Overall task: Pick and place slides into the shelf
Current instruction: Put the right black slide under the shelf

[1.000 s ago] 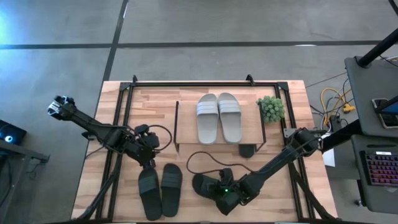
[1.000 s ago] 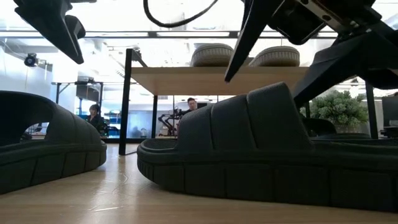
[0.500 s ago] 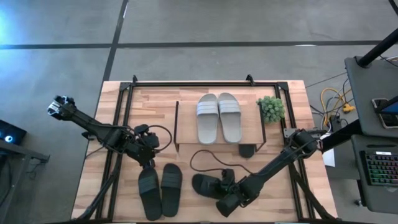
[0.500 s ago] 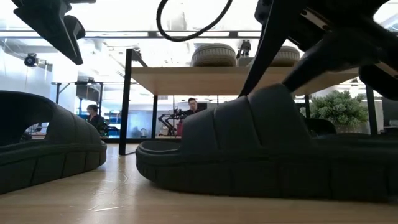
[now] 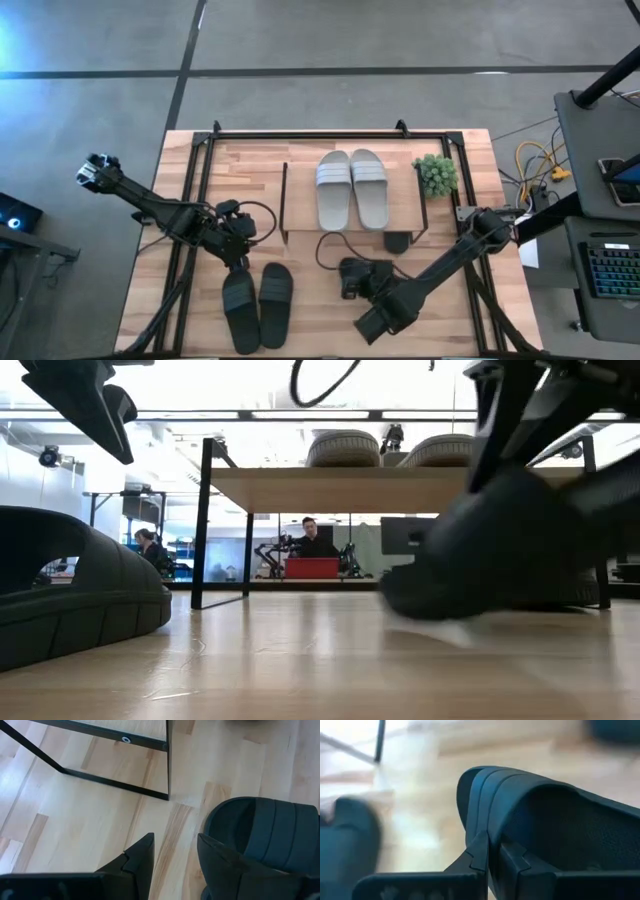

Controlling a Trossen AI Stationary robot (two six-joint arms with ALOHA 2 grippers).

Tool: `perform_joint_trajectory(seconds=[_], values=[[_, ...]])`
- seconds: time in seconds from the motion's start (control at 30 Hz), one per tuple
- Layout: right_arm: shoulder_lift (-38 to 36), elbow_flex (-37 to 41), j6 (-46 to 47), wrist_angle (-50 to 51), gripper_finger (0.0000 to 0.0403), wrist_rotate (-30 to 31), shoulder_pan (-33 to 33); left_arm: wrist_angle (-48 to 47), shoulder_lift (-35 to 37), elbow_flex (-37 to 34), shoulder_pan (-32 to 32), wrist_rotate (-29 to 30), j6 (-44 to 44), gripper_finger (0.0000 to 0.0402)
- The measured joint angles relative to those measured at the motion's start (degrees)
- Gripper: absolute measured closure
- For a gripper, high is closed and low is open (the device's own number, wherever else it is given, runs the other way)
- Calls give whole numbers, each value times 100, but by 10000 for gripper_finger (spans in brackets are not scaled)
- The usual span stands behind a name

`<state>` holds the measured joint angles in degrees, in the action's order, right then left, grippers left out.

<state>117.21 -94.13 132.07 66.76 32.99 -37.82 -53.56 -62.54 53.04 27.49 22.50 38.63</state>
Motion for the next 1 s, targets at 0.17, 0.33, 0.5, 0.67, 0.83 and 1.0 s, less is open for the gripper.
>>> perform_joint_trajectory(seconds=[0.17, 0.33, 0.5, 0.67, 0.83, 1.0], values=[[-4, -80, 0, 731, 390, -255, 30, 0, 0, 0, 0, 0, 0, 267], [-7, 145, 39, 346, 390, -568, 20, 1, 0, 0, 0, 33, 0, 267], [-11, 193, -203, 319, 372, -815, 22, 2, 0, 0, 0, 42, -2, 267], [-11, 228, -459, 313, 304, -1229, 22, 1, 0, -7, -2, 46, -2, 267], [-9, 228, -552, 328, 235, -1486, 24, 2, 0, -7, -2, 48, -2, 267], [-35, 230, -963, 535, 201, -1915, 28, 9, 0, -7, -2, 48, 1, 267]])
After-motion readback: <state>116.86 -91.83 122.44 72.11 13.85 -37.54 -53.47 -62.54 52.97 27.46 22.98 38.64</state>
